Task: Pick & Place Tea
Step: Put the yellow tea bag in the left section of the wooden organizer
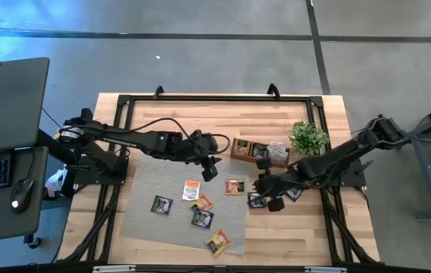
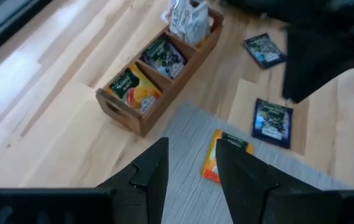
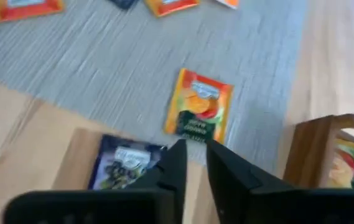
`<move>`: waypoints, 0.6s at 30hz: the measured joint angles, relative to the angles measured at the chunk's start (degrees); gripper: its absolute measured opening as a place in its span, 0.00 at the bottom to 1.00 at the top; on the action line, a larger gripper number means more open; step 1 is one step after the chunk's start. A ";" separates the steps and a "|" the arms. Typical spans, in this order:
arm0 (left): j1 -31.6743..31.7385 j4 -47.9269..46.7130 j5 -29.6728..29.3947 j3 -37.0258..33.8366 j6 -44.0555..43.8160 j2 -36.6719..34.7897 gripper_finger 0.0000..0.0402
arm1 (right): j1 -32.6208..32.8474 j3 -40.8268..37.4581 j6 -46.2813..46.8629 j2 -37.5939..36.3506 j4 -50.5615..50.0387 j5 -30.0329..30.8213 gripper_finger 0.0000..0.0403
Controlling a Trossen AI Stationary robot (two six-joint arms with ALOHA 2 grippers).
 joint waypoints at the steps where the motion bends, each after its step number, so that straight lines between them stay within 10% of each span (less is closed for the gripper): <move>1: -0.01 -0.20 -0.52 0.04 0.00 -0.29 0.33 | -0.26 -0.01 0.27 0.35 0.51 0.38 0.19; 18: -0.28 -2.17 -1.65 0.04 0.00 -0.27 0.33 | -7.80 -0.11 28.19 16.67 10.55 -2.70 0.40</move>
